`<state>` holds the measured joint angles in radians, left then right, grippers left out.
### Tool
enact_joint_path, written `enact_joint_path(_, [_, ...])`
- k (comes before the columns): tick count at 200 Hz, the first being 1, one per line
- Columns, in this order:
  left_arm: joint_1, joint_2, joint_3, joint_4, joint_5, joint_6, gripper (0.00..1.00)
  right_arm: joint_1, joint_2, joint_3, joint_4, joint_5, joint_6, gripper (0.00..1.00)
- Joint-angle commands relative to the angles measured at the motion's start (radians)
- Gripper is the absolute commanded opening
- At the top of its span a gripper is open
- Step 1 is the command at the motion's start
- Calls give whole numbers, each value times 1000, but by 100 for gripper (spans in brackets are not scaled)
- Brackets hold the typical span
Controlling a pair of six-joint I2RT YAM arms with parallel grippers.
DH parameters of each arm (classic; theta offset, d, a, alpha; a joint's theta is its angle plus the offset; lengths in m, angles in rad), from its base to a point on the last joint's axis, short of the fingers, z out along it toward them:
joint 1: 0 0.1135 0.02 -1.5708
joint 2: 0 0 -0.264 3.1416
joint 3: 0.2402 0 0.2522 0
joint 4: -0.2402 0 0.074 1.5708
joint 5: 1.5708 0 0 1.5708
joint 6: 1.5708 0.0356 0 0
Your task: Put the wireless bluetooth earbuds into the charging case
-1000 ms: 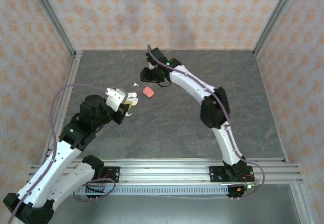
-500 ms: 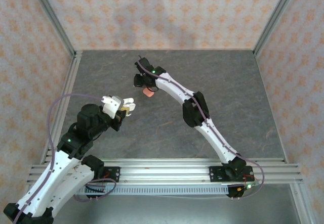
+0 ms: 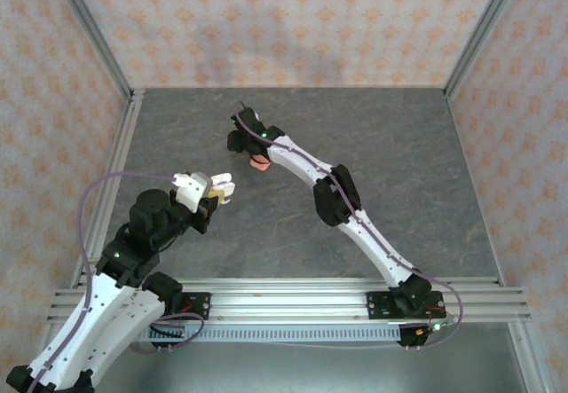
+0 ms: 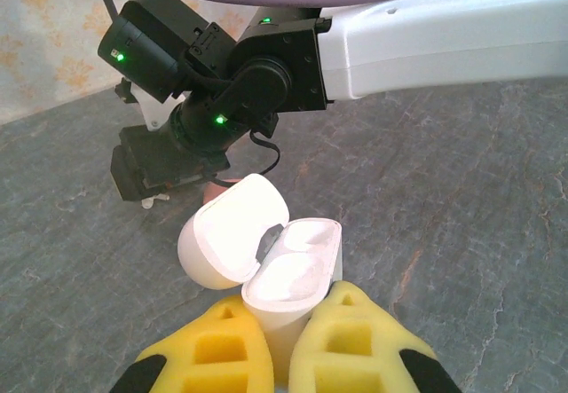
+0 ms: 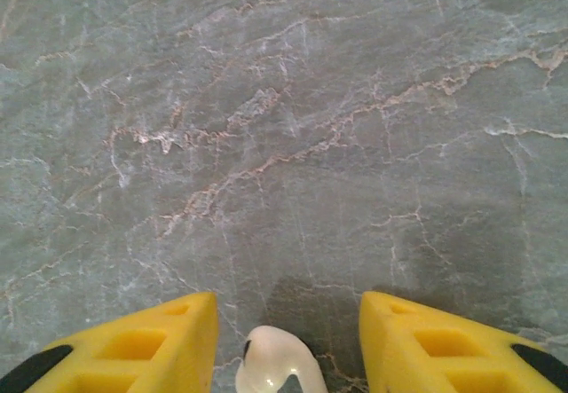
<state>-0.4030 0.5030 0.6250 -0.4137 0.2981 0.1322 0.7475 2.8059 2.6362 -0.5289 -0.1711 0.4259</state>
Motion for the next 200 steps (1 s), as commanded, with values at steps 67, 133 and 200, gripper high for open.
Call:
enact_joint_path(67, [7,-39,-22,14,-9,-3,0,54,-2,-8,-115,35,-31,27])
enact_joint_path(133, [8,-41,-19,-1,-11,-18,0,59,-154,-193,-155,-18,-14,15])
enact_joint_path(200, [7,-42,-3,-47,-29,-50,0,99,-277,-366,-200,-49,-23,15])
